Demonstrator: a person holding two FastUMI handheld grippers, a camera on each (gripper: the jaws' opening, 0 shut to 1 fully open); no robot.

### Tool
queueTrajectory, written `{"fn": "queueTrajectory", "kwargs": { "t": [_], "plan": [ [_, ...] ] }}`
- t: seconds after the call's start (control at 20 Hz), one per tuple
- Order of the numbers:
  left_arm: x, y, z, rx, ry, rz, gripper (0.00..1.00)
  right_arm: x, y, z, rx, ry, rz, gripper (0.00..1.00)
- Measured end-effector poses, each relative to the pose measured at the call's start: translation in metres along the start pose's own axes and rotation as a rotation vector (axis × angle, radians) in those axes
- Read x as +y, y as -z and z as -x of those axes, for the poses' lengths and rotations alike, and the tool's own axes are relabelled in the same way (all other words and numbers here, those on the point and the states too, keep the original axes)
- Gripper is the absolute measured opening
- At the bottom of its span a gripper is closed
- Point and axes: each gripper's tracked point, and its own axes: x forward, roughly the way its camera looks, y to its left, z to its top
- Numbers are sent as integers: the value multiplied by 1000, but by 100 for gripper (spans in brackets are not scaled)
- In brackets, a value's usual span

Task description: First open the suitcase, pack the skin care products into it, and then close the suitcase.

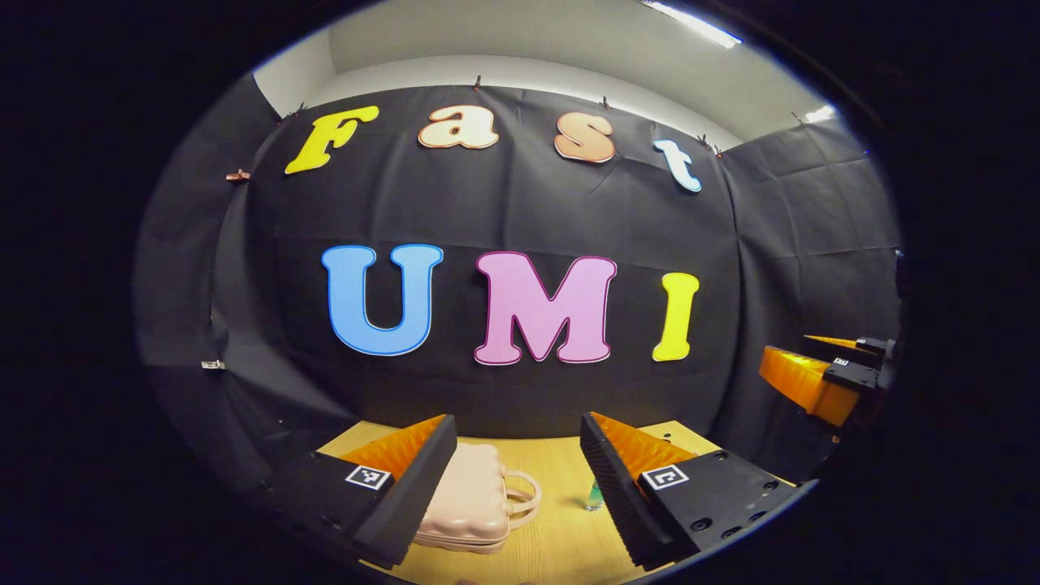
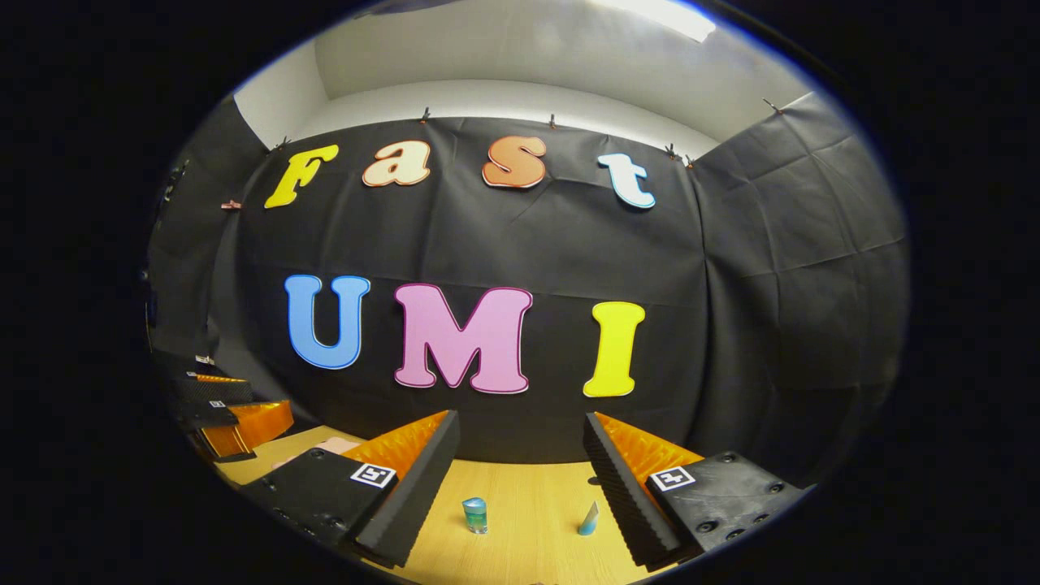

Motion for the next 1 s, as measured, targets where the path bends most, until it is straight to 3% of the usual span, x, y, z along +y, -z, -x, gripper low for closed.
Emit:
{"fn": "queueTrajectory", "kwargs": {
  "t": [0.4, 0.7, 1.0],
  "plan": [
    [-19, 68, -64, 165, 48, -34, 96, -16, 29, -34, 41, 10, -3, 97],
    [-49, 147, -143, 378, 83, 22, 96, -41, 76, -68, 122, 3, -6, 97],
    [-51, 239, -200, 601, 53, -20, 95, -62, 124, -96, 212, -2, -20, 97]
  ]
}}
